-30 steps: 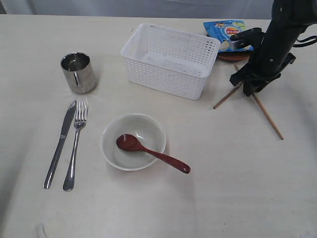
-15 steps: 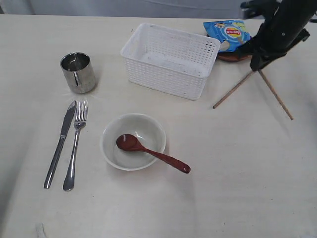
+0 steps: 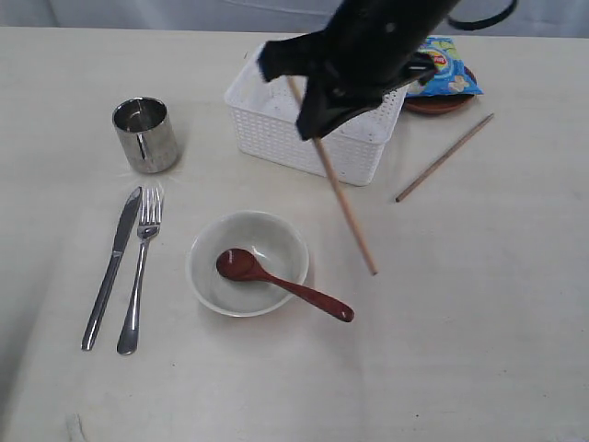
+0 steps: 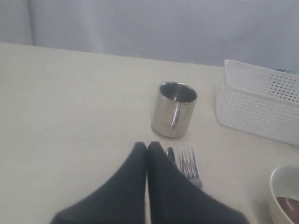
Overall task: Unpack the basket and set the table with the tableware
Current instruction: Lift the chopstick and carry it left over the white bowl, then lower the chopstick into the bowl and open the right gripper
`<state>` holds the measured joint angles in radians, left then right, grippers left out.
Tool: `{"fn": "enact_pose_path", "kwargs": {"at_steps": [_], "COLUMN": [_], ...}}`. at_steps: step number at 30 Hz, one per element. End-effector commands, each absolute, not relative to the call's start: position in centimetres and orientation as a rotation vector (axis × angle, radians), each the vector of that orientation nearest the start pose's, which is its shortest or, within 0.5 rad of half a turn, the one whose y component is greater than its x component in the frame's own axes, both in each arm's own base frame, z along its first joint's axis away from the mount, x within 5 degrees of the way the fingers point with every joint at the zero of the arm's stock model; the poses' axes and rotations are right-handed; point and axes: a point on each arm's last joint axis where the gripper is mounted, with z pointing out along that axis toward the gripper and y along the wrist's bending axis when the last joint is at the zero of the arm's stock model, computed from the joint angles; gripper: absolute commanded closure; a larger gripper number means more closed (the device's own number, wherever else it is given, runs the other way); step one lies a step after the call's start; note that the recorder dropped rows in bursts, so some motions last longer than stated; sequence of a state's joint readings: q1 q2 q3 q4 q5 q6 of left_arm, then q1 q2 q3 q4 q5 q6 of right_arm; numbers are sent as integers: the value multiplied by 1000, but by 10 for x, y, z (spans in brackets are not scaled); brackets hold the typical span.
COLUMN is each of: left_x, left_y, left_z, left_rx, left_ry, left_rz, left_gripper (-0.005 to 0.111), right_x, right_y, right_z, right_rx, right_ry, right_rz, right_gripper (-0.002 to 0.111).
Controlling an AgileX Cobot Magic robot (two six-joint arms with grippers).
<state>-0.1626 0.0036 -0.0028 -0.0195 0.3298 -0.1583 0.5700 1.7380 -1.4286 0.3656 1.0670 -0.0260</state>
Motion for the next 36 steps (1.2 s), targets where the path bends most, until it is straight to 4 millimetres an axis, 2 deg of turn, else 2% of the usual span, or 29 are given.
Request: {"fn": "enact_pose_path", "kwargs": {"at_steps": [1,5,12,22,26,36], "left_x": [53,53,53,53,53,53], "left_y": [-9,-9,-9,-9,-9,-9], "left_z": [184,184,184,184,184,184], "left_rx": [-9,-9,-9,-9,-9,-9], "left_ry": [1809,1809,1809,1809,1809,1809], "left_rz": [-247,-247,-247,-247,-247,-247], "left_gripper": [107,107,107,107,107,107], "right_x": [265,253,238,244,244,247], "right_y": [261,284,305,303,300,304], "right_z": [267,245,225,212,201,184], "right_rx": [-651,-584,-521,-405,-398,-378], "right_ry": [2831,2928,2998,3014,3062,3091], "right_rz": [538,526,474,320,239,206], "right_gripper": [109,109,109,109,109,109]}}
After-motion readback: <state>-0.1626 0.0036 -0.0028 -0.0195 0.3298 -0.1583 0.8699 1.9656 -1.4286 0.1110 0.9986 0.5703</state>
